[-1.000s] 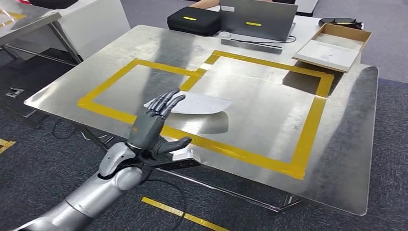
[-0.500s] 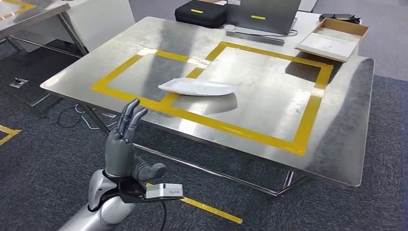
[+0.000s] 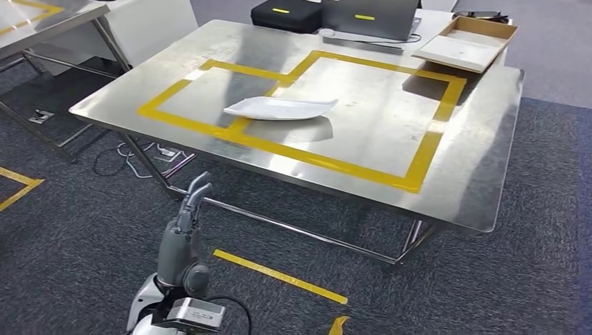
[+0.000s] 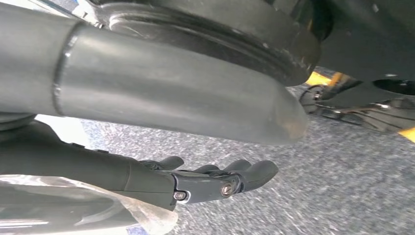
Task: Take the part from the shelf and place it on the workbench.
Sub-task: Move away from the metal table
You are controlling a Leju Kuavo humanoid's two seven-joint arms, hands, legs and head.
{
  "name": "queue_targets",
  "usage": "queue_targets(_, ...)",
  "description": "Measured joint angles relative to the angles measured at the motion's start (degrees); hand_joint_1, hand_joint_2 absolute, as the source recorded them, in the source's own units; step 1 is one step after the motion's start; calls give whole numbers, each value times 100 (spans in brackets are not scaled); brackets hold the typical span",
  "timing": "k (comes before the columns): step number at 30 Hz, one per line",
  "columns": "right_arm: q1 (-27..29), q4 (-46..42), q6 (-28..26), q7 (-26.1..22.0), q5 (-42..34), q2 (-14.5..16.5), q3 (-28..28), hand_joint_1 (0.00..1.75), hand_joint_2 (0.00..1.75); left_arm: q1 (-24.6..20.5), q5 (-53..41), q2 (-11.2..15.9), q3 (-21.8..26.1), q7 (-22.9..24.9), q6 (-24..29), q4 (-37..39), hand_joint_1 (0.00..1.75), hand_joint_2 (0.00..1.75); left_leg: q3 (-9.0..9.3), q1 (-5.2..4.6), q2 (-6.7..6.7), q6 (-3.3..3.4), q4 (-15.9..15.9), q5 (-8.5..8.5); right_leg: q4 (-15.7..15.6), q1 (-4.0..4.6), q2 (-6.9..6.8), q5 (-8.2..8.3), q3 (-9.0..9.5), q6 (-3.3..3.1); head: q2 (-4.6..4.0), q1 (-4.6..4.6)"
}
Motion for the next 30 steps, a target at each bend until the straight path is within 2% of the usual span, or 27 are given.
queue_targets(2,-1,-1,-10,-65,-6,16,-18,0,0,118,232,-11,60,15,-210,28,0,0,540,-32,-8,91,-782,-50,36,15,11,80,-111,42,0,1)
queue_targets(3,-1,-2,-9,-96,-6,25,-28,0,0,178,339,-11,93,22,-280,70,0,0,679,-49,-9,122,-1024,-120,45,14,10,113,-143,71,0,1)
queue_targets(4,0,-2,-6,-125,-3,29,-39,0,0,255,473,-9,137,32,-328,153,0,0,720,-60,-8,143,-1154,-152,49,12,4,151,-163,110,0,2)
queue_targets(6,4,-2,2,-171,3,31,-51,0,0,415,781,-5,255,42,-326,432,0,0,686,-49,-11,188,-1231,-103,106,-8,-1,129,-226,179,0,3)
queue_targets(7,8,-2,3,-191,3,31,-58,0,0,505,983,-9,342,41,-318,627,0,0,652,-40,-15,217,-1249,-55,239,-16,10,12,-293,212,0,15)
queue_targets(8,12,-2,3,-212,1,31,-67,0,0,588,1228,-23,455,26,-341,838,0,0,612,-33,-20,240,-1261,-8,497,-25,27,-184,-405,236,0,26)
queue_targets(10,19,-2,5,-239,1,31,-84,0,0,767,1708,-81,771,-14,-464,1266,0,0,501,-44,-40,262,-1249,70,1246,-37,51,-642,-683,276,0,47)
queue_targets(11,25,-2,7,-245,6,32,-91,0,0,853,1859,-126,990,-44,-561,1482,0,0,441,-49,-61,258,-1239,110,1542,-41,54,-777,-765,287,0,49)
queue_targets(12,34,-2,8,-248,11,32,-96,0,0,925,1907,-177,1237,-69,-644,1688,0,0,386,-50,-89,250,-1227,148,1646,-43,55,-805,-747,294,0,48)
queue_targets(13,45,-2,10,-250,17,32,-103,0,0,978,1888,-226,1483,-92,-721,1874,0,0,341,-50,-127,238,-1212,178,1512,-46,64,-726,-608,295,0,48)
queue_targets(14,54,-2,10,-251,23,31,-114,0,0,1020,1848,-281,1711,-112,-788,2027,0,0,303,-49,-174,224,-1194,203,1172,-50,100,-574,-358,288,0,48)
queue_targets(16,67,-2,11,-255,28,31,-137,0,0,1060,1690,-390,2054,-79,-847,2218,0,0,232,-54,-274,189,-1138,233,339,-68,319,-358,166,254,0,46)
queue_targets(17,72,-2,15,-257,31,32,-147,0,0,1064,1571,-448,2196,-52,-866,2296,0,0,190,-57,-324,165,-1108,251,77,-74,406,-321,328,233,0,45)
queue_targets(18,73,-2,20,-259,34,32,-156,0,0,1064,1457,-499,2327,-14,-892,2376,0,0,148,-56,-376,135,-1084,272,-36,-74,456,-333,396,214,0,47)
queue_targets(20,73,-2,39,-261,51,37,-178,0,0,1074,1299,-586,2621,72,-1006,2579,0,0,90,-48,-478,65,-1066,320,-48,-66,369,-309,408,159,0,47)
queue_targets(22,71,-3,59,-266,82,51,-194,0,0,1052,1188,-641,3022,132,-1191,2884,0,0,12,-43,-407,2,-937,232,-83,-81,245,-260,407,79,0,31)
queue_targets(23,72,-4,71,-269,102,58,-198,0,0,1010,1141,-657,3269,114,-1320,3091,0,0,-84,-39,-318,-29,-733,98,-101,-93,175,-242,404,47,0,15)
queue_targets(25,80,-4,94,-273,159,61,-203,0,0,859,993,-682,3872,51,-1562,3670,0,0,-395,-9,-147,-91,-28,-280,-104,-90,30,-233,386,19,0,-13)
queue_targets(26,83,-4,105,-273,191,61,-204,0,0,768,866,-685,4185,20,-1605,4008,0,0,-548,10,-116,-117,335,-430,-102,-87,-41,-233,376,17,0,-15)
queue_targets(27,84,-4,113,-273,223,61,-205,0,0,676,686,-688,4507,-6,-1578,4384,0,0,-634,29,-103,-138,564,-494,-101,-85,-110,-233,367,18,0,-14)
queue_targets(28,80,-4,120,-273,248,61,-205,0,0,599,490,-688,4827,-35,-1505,4775,0,0,-622,46,-90,-151,590,-452,-98,-85,-172,-234,364,19,0,-17)
queue_targets(29,74,-4,127,-273,264,62,-205,0,0,548,335,-680,5097,-73,-1436,5105,0,0,-500,59,-67,-156,383,-314,-94,-86,-227,-236,366,24,0,-20)
queue_targets(30,68,-4,133,-274,273,62,-205,0,0,508,221,-672,5329,-111,-1381,5385,0,0,-299,66,-12,-155,11,-120,-90,-87,-285,-243,373,34,0,-25)
